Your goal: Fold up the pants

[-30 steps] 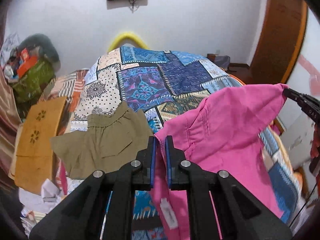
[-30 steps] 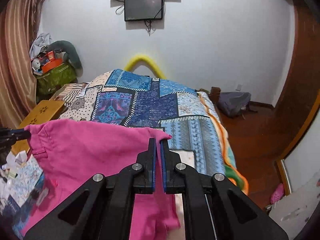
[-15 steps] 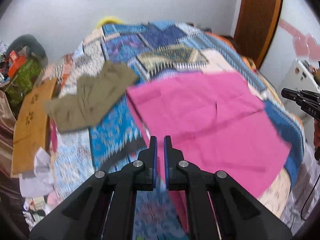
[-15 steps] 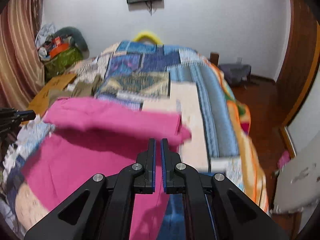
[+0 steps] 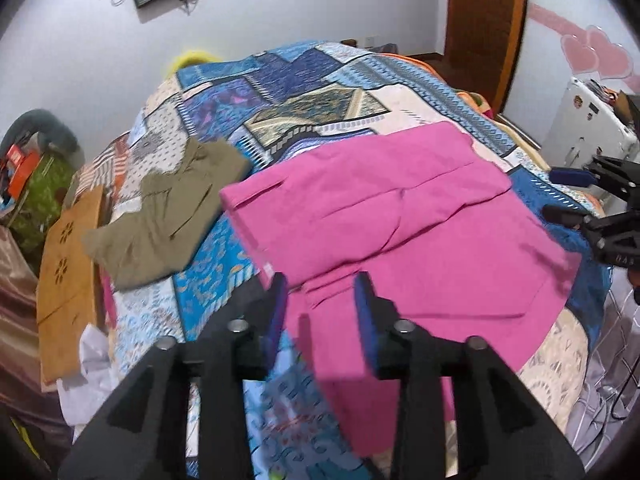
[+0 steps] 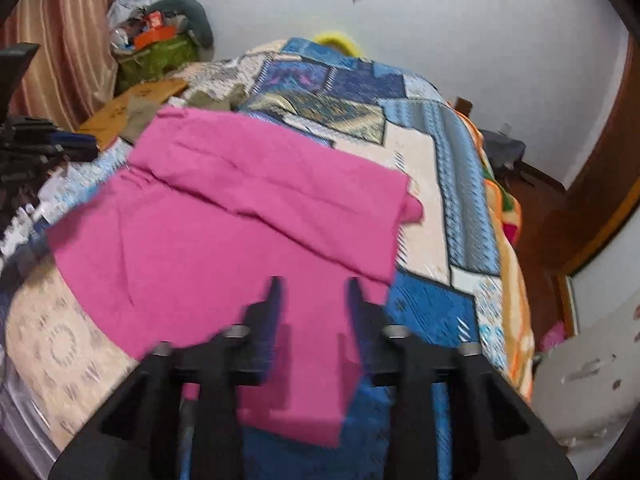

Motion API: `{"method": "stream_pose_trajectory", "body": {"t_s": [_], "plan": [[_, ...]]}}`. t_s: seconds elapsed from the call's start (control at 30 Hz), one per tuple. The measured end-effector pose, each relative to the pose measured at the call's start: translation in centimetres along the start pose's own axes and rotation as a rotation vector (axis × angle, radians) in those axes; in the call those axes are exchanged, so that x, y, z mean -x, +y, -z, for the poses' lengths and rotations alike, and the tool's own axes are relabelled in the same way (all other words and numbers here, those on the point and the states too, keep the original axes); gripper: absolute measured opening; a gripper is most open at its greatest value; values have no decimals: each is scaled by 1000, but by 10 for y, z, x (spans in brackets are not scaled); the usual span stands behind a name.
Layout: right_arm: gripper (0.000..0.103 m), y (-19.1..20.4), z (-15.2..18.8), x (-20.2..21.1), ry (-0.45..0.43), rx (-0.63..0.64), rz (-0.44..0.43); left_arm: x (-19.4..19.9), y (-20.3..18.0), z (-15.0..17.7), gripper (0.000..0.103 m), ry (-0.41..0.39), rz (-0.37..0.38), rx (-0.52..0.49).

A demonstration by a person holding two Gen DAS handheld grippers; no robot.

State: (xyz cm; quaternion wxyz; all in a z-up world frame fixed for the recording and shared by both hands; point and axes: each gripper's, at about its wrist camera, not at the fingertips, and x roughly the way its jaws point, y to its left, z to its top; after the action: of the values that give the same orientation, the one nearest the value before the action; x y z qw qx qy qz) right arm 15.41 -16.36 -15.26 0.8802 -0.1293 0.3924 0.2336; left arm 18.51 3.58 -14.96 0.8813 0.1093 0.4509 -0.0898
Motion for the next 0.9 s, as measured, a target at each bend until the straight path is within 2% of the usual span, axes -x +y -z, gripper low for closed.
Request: {"method": "stream_pose_trajectory", "body": {"t_s": [0.07, 0.17, 0.33, 0.4, 0.53, 0.57, 0.63, 0.7, 0.77, 0.9], "plan": [[54, 5, -8, -6, -16, 7, -23, -6, -5, -4, 41, 8, 19, -10], [54, 15, -17, -25, 6, 40, -41, -20, -13, -10, 42, 33, 33, -35], [54, 25, -30, -71, 100, 98, -53, -49, -26, -13, 53, 97, 72, -87], [54, 26, -32, -84, 127, 111, -58, -57, -32, -13, 53, 112, 72, -109], [54, 29, -38, -96, 115, 136, -75, -73, -36, -16, 55, 128, 79, -121], [52, 27, -40, -97, 110, 129, -83, -74, -37, -18, 55, 127, 82, -123], [40, 24, -43, -100, 100, 103, -105, -77, -41, -21, 55, 120, 88, -142], [16, 22, -46, -103, 97, 80, -118, -78, -47, -23, 56, 106, 70, -178], [10, 21, -49, -103, 86, 59, -122, -80, -50, -25, 56, 97, 48, -194], [9, 16, -55, -92, 18, 13, -143, -84, -43, -32, 56, 85, 34, -158]]}}
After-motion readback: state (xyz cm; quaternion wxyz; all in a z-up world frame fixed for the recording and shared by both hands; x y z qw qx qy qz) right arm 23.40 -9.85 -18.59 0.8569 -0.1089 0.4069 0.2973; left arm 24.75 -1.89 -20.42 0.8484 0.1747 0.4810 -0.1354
